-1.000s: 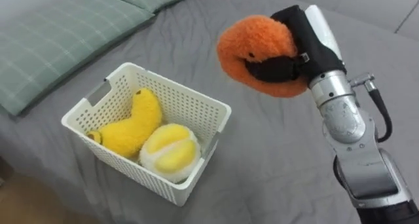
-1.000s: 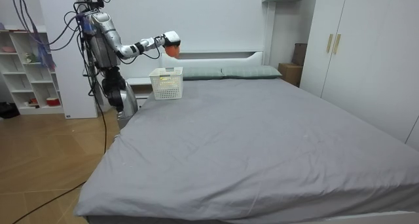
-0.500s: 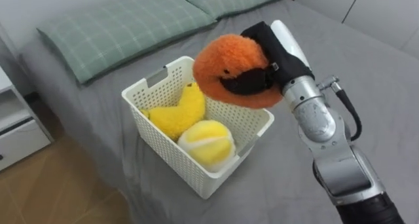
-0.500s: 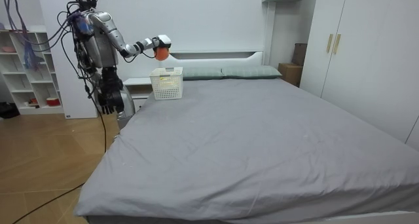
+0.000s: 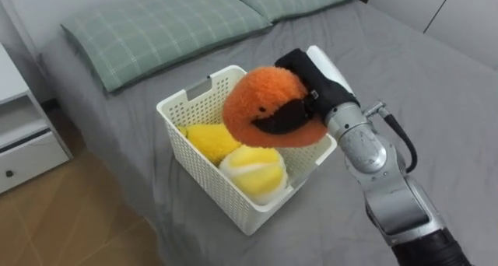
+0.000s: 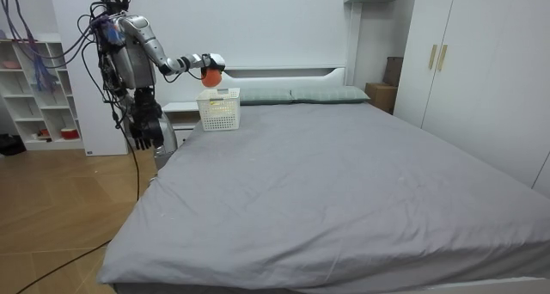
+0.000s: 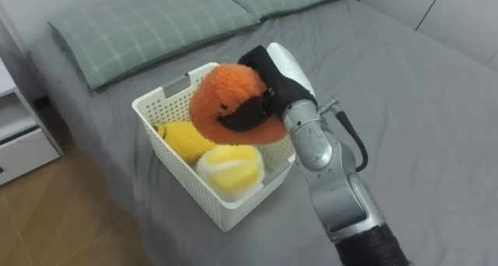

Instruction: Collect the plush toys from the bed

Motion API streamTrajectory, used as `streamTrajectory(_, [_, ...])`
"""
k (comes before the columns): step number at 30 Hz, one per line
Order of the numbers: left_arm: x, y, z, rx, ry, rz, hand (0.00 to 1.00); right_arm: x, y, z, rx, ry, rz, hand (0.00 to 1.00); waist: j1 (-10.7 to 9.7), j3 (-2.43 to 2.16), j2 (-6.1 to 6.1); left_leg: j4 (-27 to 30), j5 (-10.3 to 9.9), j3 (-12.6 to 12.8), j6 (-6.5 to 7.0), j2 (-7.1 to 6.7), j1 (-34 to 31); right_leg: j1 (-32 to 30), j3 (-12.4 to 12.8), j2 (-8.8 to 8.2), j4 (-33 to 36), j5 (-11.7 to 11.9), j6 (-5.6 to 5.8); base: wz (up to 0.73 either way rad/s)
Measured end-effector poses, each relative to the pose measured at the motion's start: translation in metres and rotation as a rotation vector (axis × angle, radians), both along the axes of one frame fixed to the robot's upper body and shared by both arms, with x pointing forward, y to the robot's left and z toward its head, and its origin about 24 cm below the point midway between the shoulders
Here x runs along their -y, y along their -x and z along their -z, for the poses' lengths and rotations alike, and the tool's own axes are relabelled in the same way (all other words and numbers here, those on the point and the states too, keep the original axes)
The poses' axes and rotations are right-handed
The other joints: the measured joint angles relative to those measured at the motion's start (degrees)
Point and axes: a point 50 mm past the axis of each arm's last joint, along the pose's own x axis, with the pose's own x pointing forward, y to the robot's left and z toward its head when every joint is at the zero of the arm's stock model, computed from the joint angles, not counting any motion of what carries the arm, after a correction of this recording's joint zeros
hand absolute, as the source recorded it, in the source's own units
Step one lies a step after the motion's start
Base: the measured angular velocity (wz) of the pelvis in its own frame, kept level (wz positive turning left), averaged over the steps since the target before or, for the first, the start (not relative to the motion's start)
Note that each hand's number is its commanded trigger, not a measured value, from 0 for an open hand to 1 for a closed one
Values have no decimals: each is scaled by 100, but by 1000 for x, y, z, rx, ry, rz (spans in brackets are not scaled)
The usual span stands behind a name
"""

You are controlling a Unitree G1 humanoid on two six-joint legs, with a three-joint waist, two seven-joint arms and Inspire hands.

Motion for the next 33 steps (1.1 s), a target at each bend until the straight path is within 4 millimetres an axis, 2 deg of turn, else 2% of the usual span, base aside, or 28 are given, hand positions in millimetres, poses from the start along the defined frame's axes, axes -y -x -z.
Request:
streamTrajectory(17, [1,-36,-9,129,-11,13,0,5,-1,9,-42,30,29,0,11,-16,-20,-8,-7,71,7,31,-31,-101,207,20,57,32,-24,-2])
streamTrajectory(18, [1,-36,-8,129,-11,13,0,5,-1,9,-44,31,30,20,14,-16,-20,-11,-7,83,8,35,-30,-104,215,20,58,36,-27,-5])
streamTrajectory(19, [1,-36,-8,128,-11,14,0,5,-1,9,-44,31,29,66,17,-16,-20,-11,-8,86,8,36,-30,-104,219,21,58,37,-28,-4])
streamTrajectory(20, [0,-35,-8,125,-12,14,0,5,-1,10,-48,32,30,100,25,-9,-10,-11,-10,93,11,38,-29,-103,226,22,58,38,-30,-3])
streamTrajectory(24, [-1,-32,-8,113,-15,12,0,8,-2,21,-107,45,38,100,90,-11,-13,-11,-31,105,-9,43,-46,-117,257,26,63,40,-30,0])
streamTrajectory(33, [-1,-31,-7,97,-12,9,0,0,1,25,-124,60,6,100,170,-10,-14,-17,-16,115,-11,58,-108,-222,327,38,107,40,-30,0])
